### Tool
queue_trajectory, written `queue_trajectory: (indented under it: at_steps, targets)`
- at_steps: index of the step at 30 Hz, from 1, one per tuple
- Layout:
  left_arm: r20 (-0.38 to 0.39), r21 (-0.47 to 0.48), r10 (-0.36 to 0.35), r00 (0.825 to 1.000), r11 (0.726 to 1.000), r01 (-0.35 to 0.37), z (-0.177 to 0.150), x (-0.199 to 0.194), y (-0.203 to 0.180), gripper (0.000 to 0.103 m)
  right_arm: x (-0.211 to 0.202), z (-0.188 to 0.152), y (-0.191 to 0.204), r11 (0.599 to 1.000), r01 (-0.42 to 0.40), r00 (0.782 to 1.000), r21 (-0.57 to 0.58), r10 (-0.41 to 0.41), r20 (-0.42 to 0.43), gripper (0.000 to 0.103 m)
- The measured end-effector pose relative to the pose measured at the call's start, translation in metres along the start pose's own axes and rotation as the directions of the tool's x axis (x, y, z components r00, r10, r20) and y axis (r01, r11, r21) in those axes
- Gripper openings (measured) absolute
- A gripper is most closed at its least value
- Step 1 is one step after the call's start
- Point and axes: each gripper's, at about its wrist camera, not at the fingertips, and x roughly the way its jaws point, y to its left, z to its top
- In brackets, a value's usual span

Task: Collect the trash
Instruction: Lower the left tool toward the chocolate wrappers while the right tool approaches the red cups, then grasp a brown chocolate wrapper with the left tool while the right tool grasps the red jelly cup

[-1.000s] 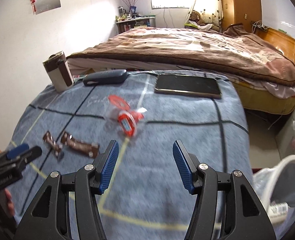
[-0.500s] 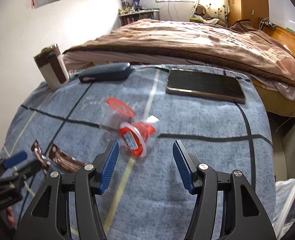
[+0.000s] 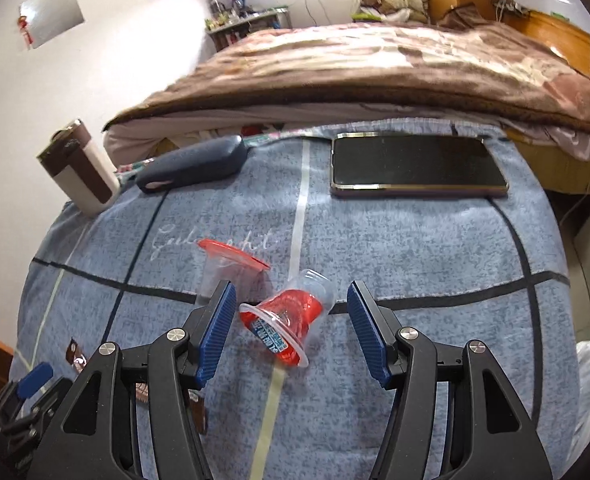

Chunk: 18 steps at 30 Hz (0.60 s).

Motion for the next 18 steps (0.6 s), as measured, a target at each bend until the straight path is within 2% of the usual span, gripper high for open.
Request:
queue_trajectory:
  at_steps: [3,4,8,12,18]
  targets:
    - [-0.007,-0.019,-0.033,0.999,0.999,0.033,0.005,0.002,-0.005,0.074,0.005,-0.002,-0.002,1.0,0.003,1.0,0.016,-0.003,-0.03,0.06]
    - [-0.005,-0.025,-0.042,0.999,0.999,0.041,0.007,0.003,-0.006,0.074,0.006,-0.003,-0.003,1.0,0.003,0.999,0.019,-0.002,-0.036,0.056]
    - [-0.03,-0.064,-0.07,0.997,0.996,0.067,0.014,0.014,-0.009,0.074,0.004,-0.003,-0.004,1.0,-0.007,0.999,0.017,0.008,-0.031,0.054]
    - [-0.054,-0.093,-0.048,0.997,0.995,0.043,0.013,0.023,-0.011,0.074,0.002,-0.004,-0.004,1.0,-0.02,0.999,0.013,0.02,-0.028,0.054]
    - [-0.082,-0.024,-0.004,0.997,1.0,0.002,0.012,0.027,-0.02,0.074,-0.002,-0.007,-0.006,0.999,-0.037,0.999,0.011,0.037,-0.03,0.054]
